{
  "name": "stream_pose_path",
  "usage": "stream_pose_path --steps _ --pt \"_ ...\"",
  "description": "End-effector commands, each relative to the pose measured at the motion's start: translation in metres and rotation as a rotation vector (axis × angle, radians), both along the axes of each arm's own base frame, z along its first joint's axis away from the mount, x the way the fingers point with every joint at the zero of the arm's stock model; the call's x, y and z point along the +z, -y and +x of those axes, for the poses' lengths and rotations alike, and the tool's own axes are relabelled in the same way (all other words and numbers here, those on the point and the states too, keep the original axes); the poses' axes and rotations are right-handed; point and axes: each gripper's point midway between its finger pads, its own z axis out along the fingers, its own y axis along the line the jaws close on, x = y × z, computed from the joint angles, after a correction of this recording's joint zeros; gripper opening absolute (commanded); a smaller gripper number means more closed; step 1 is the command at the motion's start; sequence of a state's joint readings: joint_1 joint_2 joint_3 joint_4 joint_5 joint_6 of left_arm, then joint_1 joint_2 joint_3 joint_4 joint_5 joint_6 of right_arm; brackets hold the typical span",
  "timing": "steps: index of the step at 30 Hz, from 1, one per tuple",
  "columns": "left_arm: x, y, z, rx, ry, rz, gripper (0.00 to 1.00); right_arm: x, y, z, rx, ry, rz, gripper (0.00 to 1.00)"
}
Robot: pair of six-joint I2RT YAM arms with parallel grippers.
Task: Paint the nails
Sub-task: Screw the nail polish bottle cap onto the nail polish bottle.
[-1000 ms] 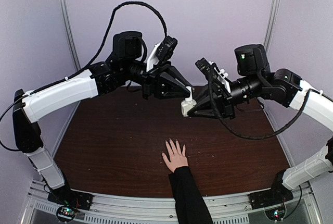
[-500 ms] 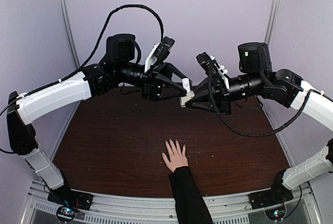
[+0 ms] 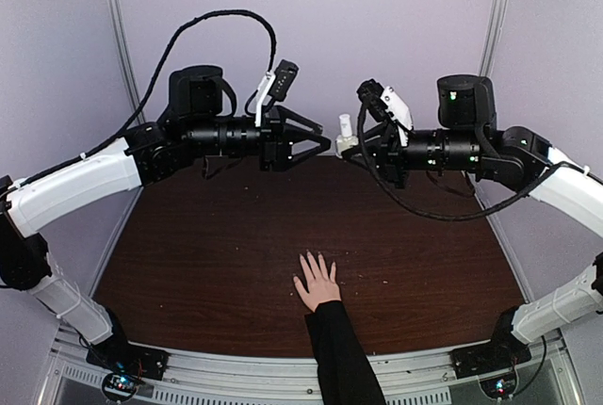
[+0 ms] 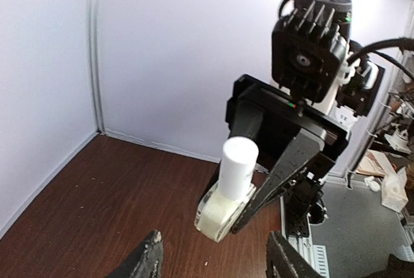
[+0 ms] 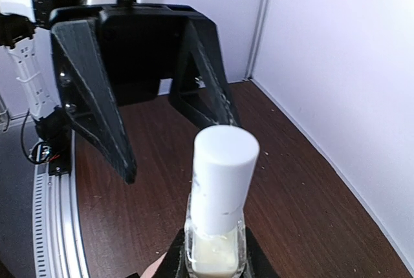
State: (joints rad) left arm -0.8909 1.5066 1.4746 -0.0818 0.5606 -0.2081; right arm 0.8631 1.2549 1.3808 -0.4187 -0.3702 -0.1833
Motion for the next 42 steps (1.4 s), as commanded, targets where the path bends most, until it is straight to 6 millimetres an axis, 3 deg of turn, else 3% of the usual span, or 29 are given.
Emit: stream_pose_path --steps 1,9,23,36,42 --pt "0.018 -0.01 0.031 0.201 -0.036 -0.06 0.55 0.004 0.017 0.032 -0.214 0.022 0.008 0.0" --pt "0.019 0.0 0.055 0.303 -0.108 -0.095 0.51 -0.007 0.022 0.054 -0.348 -0.008 -0.023 0.0" --pt "0.02 0.03 0.056 0.239 -0.125 -0.129 0.47 -0.012 0.012 0.059 -0.354 -0.04 -0.035 0.0" --pt "0.014 0.041 0.055 0.198 -0.134 -0.124 0.34 -0.009 0.008 0.056 -0.334 -0.041 -0.023 0.0" --pt "0.011 0.043 0.052 0.183 -0.135 -0.116 0.22 -0.008 0.008 0.055 -0.324 -0.041 -0.022 0.0"
